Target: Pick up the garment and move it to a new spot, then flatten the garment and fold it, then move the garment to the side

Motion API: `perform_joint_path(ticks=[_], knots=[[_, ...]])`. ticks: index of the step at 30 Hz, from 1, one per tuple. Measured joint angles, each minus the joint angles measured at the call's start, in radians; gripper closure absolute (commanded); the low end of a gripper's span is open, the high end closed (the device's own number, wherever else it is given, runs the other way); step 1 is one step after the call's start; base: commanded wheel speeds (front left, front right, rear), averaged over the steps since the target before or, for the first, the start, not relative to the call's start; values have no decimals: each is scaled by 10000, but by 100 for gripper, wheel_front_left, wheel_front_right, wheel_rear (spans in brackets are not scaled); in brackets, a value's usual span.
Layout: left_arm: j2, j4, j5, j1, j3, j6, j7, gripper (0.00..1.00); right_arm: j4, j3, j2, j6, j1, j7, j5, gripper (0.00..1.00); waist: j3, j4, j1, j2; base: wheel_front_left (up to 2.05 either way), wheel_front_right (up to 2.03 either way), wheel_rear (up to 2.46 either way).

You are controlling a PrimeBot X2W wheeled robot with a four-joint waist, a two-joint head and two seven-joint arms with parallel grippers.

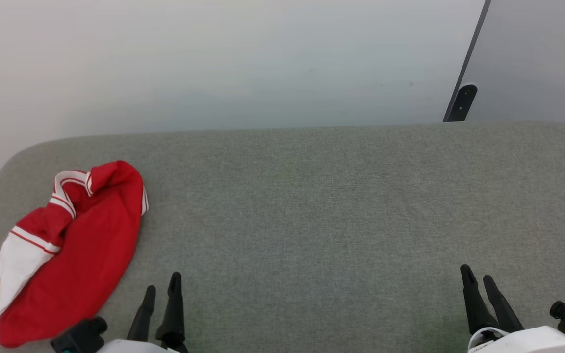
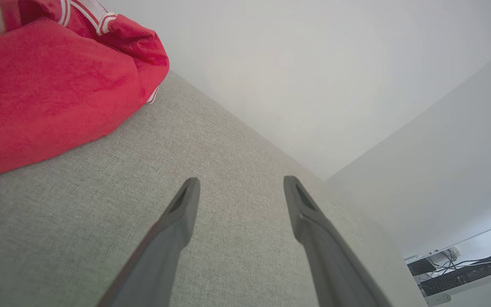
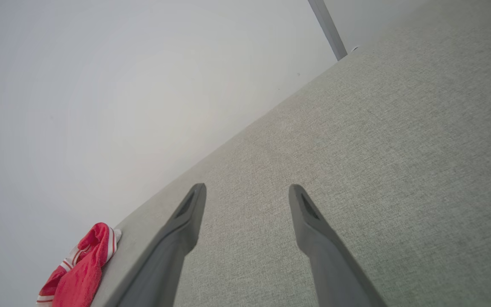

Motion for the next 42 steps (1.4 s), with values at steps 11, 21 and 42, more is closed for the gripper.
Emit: perform_joint_path(ticks=[11,21,42], knots=[[8,-186,1308,149,-261,130,-314,0,-295,-12,6,0,191,-238,-1327,0,-31,62,0,0,0,0,0],[15,-339,2495,301,-437,219,-581,0,-426,35,6,0,394,-445,-2345,0,-41,64,0,0,0,0,0],[29,-560,4399,608,-660,309,-1037,0,-757,75,4,2,637,-982,-3824,0,-52,81,0,0,0,0,0]])
